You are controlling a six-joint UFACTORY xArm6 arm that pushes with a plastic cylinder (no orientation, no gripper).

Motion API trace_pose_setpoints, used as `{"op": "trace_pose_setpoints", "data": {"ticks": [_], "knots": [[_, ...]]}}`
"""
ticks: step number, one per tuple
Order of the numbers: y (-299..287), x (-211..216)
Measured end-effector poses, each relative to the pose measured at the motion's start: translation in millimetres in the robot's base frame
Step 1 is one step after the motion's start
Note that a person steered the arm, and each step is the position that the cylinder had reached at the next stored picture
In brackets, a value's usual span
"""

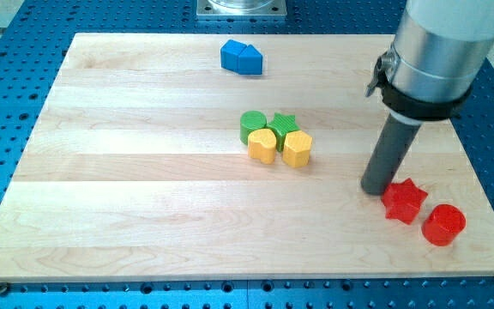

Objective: Move the hexagon to the top left of the red star

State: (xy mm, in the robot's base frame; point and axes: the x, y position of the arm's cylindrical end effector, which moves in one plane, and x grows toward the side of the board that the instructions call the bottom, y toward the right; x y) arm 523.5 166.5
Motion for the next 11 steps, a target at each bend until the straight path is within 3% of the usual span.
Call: {"op": "trace_pose_setpoints", "data": {"ticks": [2,3,4,5,6,7,10,11], "knots": [[11,1],[-25,-5],[-149,9],[-189,-30],[-187,-78],[-185,-93],[-32,-40],[-15,-42]]}}
